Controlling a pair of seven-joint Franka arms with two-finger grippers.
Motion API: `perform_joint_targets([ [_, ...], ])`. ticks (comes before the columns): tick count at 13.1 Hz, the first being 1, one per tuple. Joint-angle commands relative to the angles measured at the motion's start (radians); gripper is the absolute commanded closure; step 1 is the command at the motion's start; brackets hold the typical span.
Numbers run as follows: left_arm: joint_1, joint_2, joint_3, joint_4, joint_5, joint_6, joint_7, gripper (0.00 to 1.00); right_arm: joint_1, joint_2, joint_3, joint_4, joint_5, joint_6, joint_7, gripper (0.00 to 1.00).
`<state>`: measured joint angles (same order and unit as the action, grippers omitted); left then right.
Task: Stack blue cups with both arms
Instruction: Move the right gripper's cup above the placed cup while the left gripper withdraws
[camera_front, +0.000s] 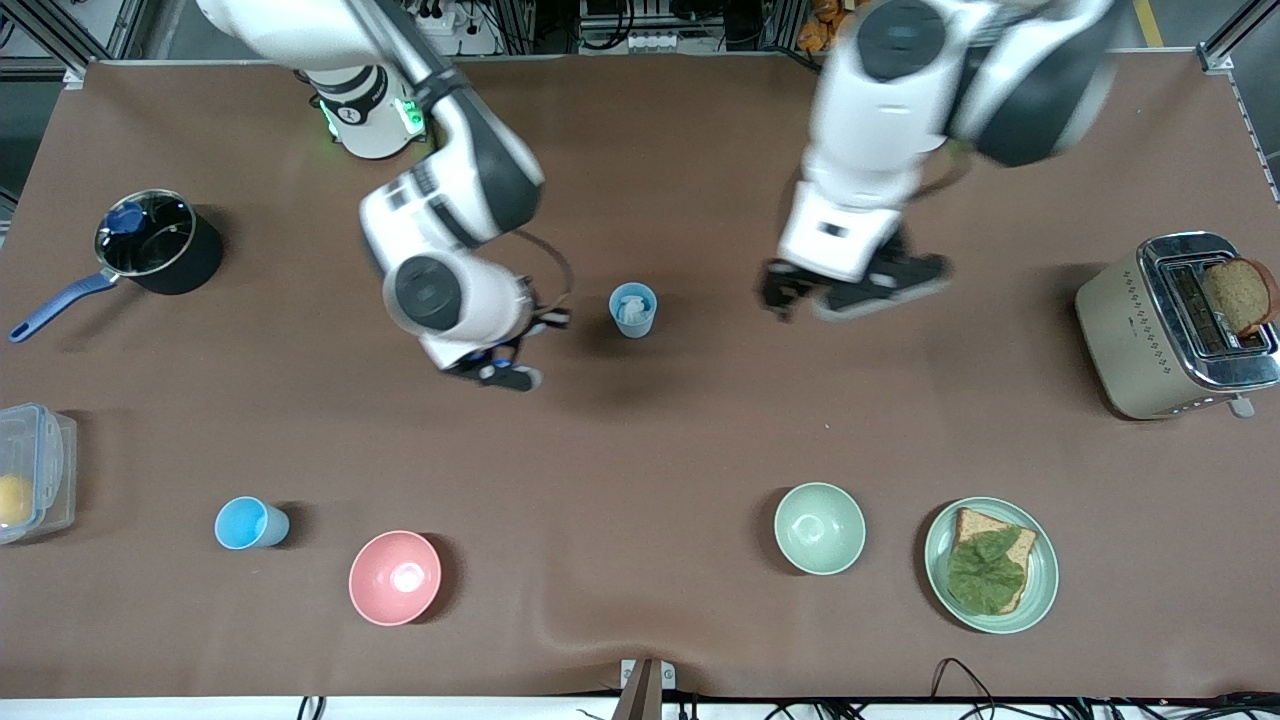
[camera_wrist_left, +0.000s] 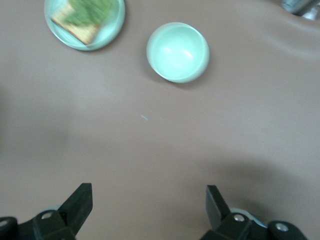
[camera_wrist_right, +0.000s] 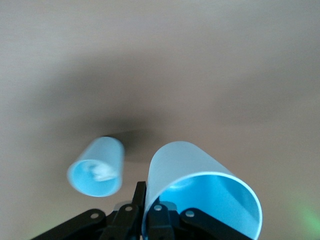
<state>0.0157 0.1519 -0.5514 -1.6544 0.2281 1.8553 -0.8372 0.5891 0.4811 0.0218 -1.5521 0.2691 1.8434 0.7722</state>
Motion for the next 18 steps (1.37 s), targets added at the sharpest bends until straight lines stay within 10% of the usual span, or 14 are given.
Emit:
perform_joint_targets([
  [1, 0.127, -0.08, -0.007, -0.03, -0.024, -0.05, 0.192, 0.0, 0.102, 0.036, -0.022, 0.0, 0.004, 0.11, 0.103, 1.0],
  [7, 0.28, -0.118, -0.004, 0.065, -0.099, -0.206, 0.375, 0.0, 0.219, 0.113, -0.02, 0.053, -0.08, 0.134, 0.274, 1.0],
  [11, 0.035, -0.104, 0.312, 0.125, -0.116, -0.231, 0.502, 0.0, 0.227, 0.145, -0.02, 0.086, -0.079, 0.143, 0.291, 1.0],
  [14, 0.036, -0.086, 0.321, 0.163, -0.119, -0.251, 0.586, 0.0, 0.232, 0.152, -0.02, 0.095, -0.079, 0.155, 0.305, 1.0],
  [15, 0.038, -0.09, 0.315, 0.163, -0.116, -0.251, 0.587, 0.0, 0.23, 0.149, -0.02, 0.095, -0.08, 0.155, 0.308, 0.2],
  [16, 0.04, -0.097, 0.312, 0.163, -0.116, -0.251, 0.586, 0.0, 0.238, 0.14, -0.023, 0.095, -0.096, 0.151, 0.309, 0.0],
  [18, 0.043, -0.097, 0.318, 0.163, -0.116, -0.251, 0.595, 0.0, 0.209, 0.122, -0.028, 0.095, -0.12, 0.143, 0.288, 0.0],
])
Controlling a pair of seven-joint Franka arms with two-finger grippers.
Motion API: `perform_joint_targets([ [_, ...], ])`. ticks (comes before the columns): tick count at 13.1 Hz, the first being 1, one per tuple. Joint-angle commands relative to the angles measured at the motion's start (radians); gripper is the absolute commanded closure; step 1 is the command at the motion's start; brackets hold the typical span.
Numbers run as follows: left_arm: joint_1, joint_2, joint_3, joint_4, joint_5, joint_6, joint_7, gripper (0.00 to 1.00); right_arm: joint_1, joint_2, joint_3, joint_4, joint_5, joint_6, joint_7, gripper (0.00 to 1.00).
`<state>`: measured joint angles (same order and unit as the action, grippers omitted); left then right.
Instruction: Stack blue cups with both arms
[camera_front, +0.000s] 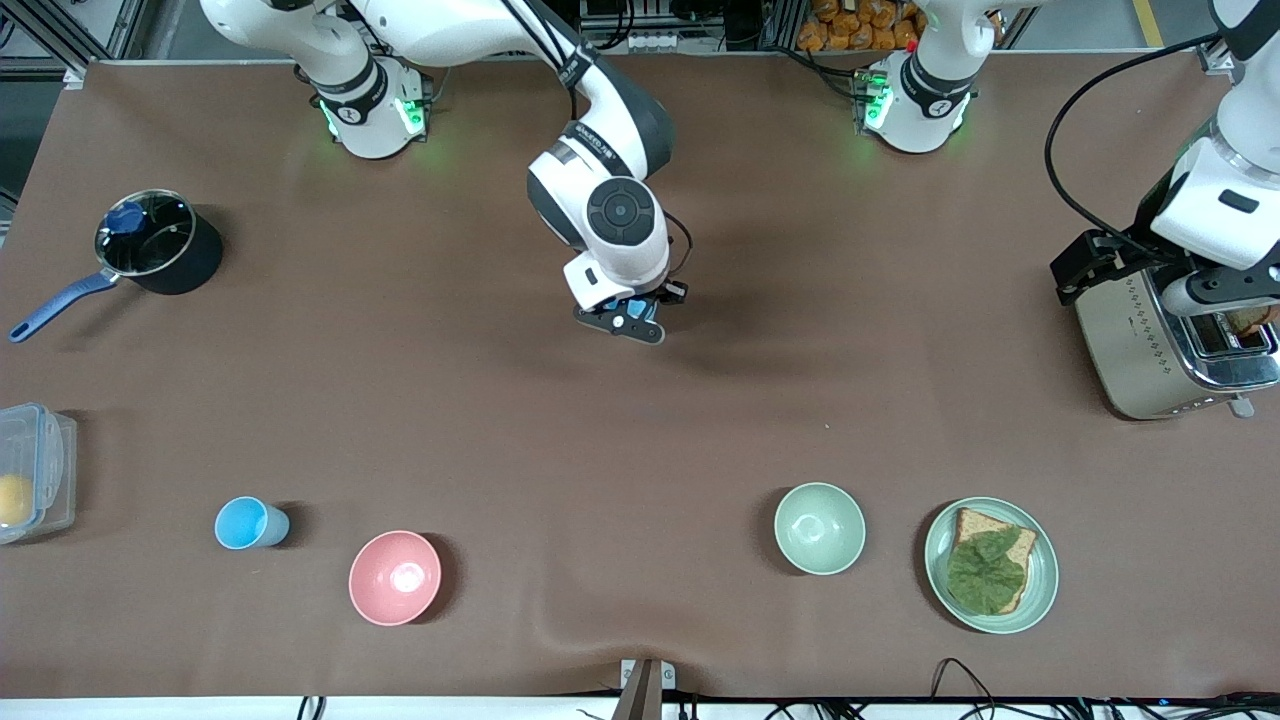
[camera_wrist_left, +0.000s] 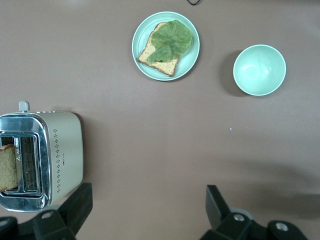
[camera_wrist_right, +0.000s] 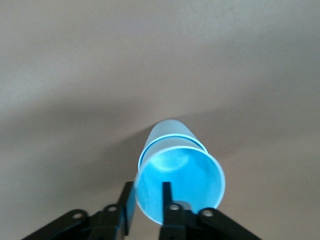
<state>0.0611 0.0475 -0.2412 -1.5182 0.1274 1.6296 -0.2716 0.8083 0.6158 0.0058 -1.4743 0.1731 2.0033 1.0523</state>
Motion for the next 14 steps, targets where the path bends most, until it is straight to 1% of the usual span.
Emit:
perform_joint_targets([
  [1, -0.001, 0.011, 0.008, 0.027, -0.015, -0.025, 0.041, 0.0, -0.058, -0.043, -0.01, 0.015, -0.023, -0.043, -0.017, 0.0],
  [2, -0.001, 0.012, 0.007, 0.026, -0.02, -0.025, 0.048, 0.0, -0.107, -0.068, -0.009, 0.015, -0.02, -0.102, -0.093, 0.0],
  [4, -0.003, 0.014, 0.006, 0.021, -0.022, -0.03, 0.057, 0.0, -0.254, -0.117, -0.006, 0.015, 0.003, -0.26, -0.333, 0.0],
  [6, -0.003, 0.012, 0.005, 0.021, -0.04, -0.039, 0.058, 0.0, -0.345, -0.184, -0.01, -0.001, -0.006, -0.358, -0.524, 0.0],
  [7, 0.0, 0.012, 0.006, 0.023, -0.064, -0.049, 0.058, 0.0, -0.395, -0.218, -0.01, -0.024, -0.009, -0.377, -0.572, 0.0],
  [9, -0.001, 0.009, 0.01, 0.027, -0.071, -0.054, 0.058, 0.0, -0.506, -0.309, -0.01, -0.095, -0.018, -0.377, -0.685, 0.0],
  [12, -0.001, 0.014, 0.008, 0.027, -0.061, -0.054, 0.057, 0.0, -0.63, -0.437, -0.007, -0.162, -0.121, -0.38, -0.885, 0.0],
  [14, 0.0, 0.015, 0.01, 0.027, -0.061, -0.054, 0.057, 0.0, -0.701, -0.516, -0.006, -0.202, -0.139, -0.382, -1.003, 0.0],
])
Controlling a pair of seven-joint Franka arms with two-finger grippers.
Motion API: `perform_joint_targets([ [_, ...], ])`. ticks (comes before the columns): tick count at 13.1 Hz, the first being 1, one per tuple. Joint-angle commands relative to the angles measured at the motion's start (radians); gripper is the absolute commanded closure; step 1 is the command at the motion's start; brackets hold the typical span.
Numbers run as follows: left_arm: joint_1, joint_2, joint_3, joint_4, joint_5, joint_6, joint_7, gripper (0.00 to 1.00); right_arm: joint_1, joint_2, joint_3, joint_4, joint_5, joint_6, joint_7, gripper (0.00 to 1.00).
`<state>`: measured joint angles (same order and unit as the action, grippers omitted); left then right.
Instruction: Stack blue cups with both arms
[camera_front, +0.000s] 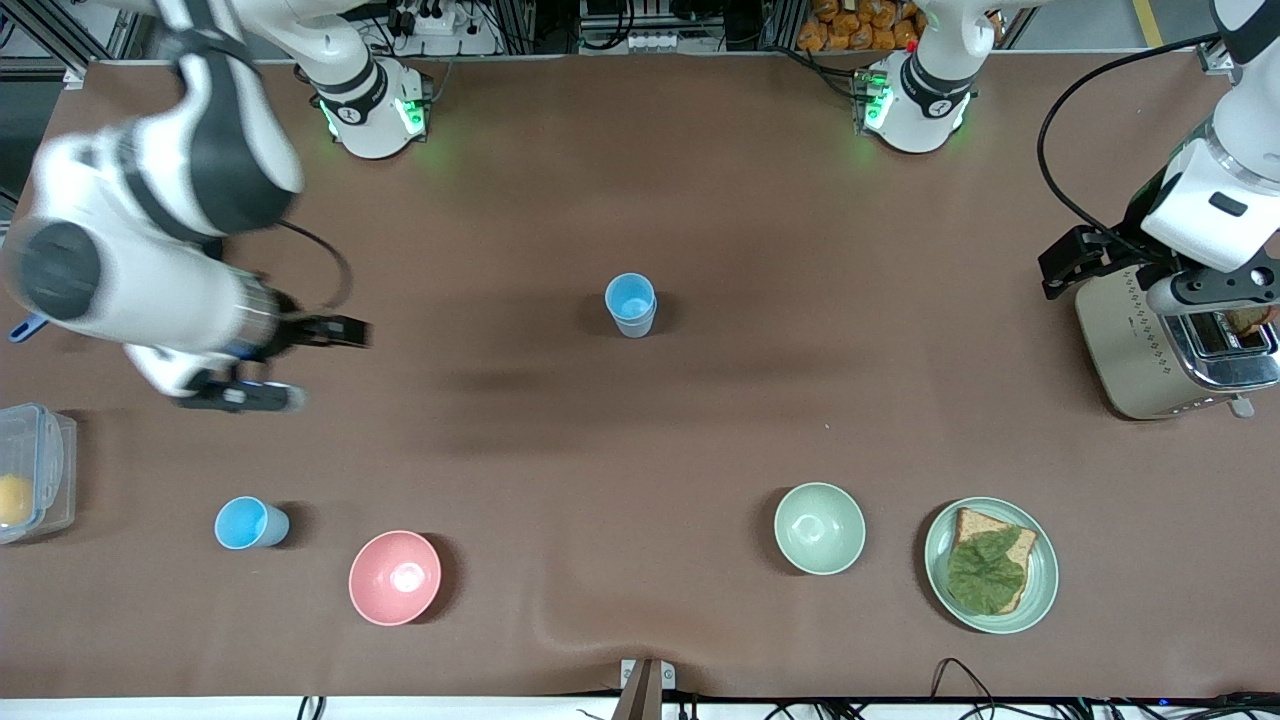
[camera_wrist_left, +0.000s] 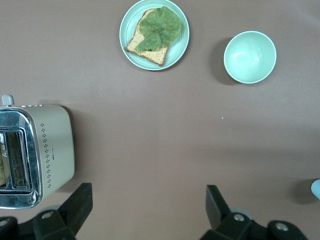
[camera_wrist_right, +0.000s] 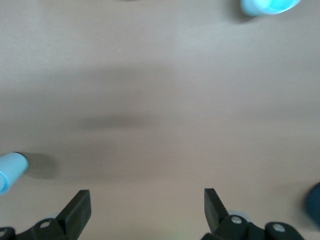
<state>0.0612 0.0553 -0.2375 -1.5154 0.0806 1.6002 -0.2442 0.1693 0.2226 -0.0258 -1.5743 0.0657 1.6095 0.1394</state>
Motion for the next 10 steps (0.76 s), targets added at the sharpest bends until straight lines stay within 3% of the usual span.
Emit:
perform_joint_targets([
  [1, 0.0, 0.006, 0.006, 0.026, -0.015, -0.026, 0.029, 0.0, -0.092, -0.153, 0.027, -0.105, -0.044, 0.012, -0.159, 0.0],
  [4, -0.001, 0.009, 0.007, 0.034, -0.018, -0.026, 0.028, 0.0, -0.149, -0.186, 0.035, -0.078, -0.144, 0.018, -0.308, 0.0],
  [10, -0.001, 0.009, 0.007, 0.046, -0.021, -0.074, 0.028, 0.0, -0.232, -0.253, 0.035, -0.061, -0.144, -0.003, -0.345, 0.0],
])
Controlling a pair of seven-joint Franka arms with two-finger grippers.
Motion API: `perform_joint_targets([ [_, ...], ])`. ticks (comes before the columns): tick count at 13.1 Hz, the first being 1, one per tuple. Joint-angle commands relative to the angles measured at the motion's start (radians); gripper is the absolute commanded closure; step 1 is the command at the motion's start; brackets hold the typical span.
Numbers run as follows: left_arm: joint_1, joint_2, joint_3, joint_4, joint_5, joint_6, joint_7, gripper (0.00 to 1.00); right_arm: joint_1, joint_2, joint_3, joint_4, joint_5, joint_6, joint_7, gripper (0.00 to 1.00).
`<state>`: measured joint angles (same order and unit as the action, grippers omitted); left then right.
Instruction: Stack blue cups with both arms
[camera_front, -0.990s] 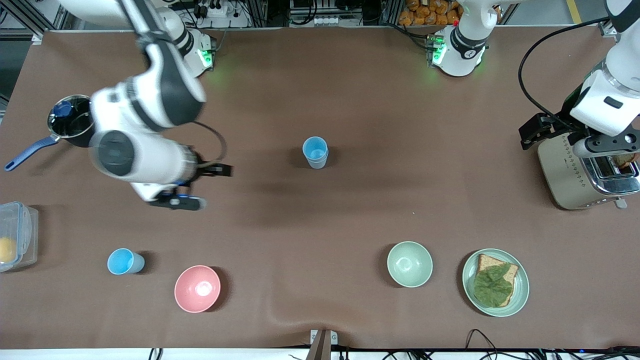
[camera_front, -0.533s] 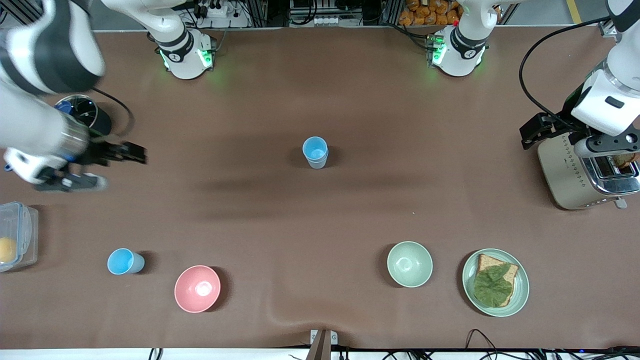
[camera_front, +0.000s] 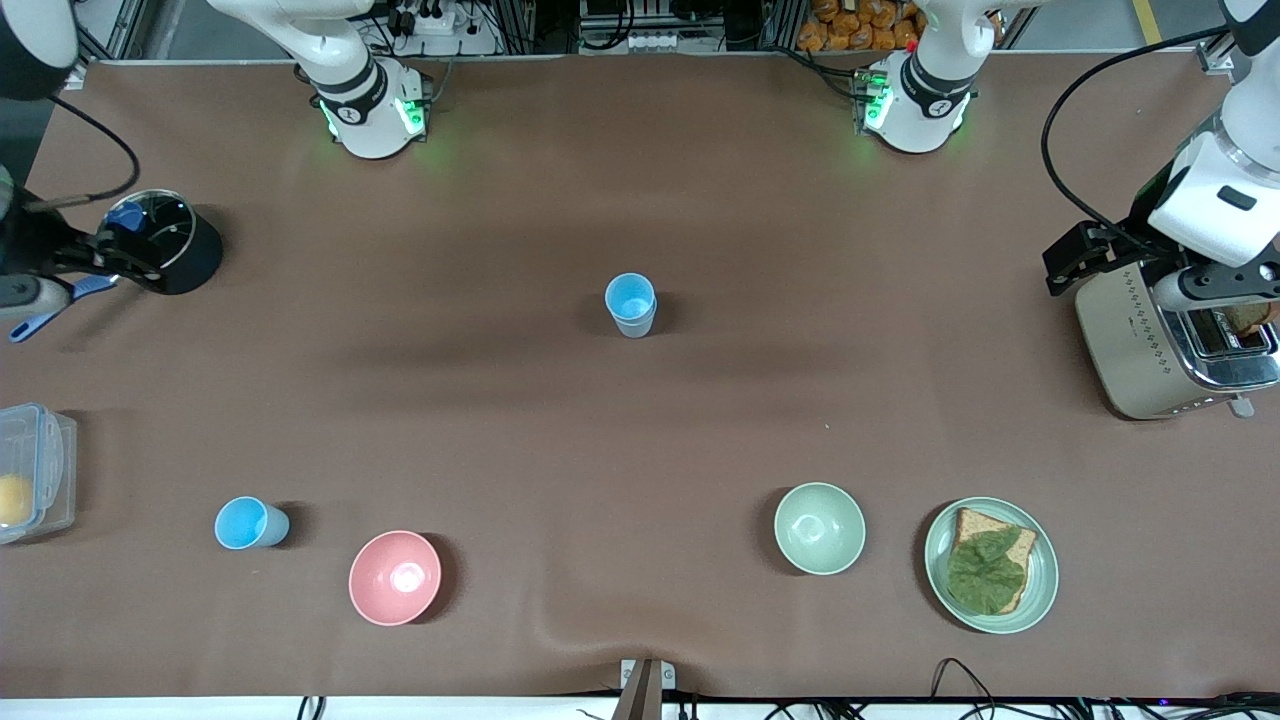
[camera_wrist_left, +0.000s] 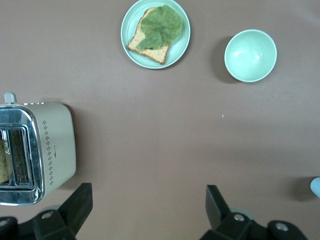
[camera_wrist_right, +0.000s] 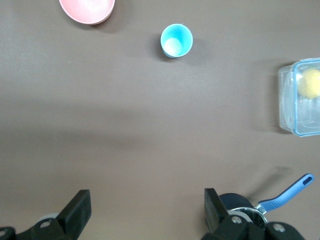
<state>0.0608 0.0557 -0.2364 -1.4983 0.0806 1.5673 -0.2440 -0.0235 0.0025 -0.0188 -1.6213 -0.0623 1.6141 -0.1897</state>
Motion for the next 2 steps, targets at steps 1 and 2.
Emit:
perform_joint_targets([
  [1, 0.001, 0.009, 0.008, 0.029, -0.024, -0.047, 0.028, 0.0, -0.05, -0.033, 0.028, 0.007, -0.013, -0.025, -0.019, 0.0],
  [2, 0.001, 0.009, 0.008, 0.029, -0.027, -0.052, 0.028, 0.0, -0.053, -0.032, 0.03, 0.02, -0.005, -0.039, -0.014, 0.0],
])
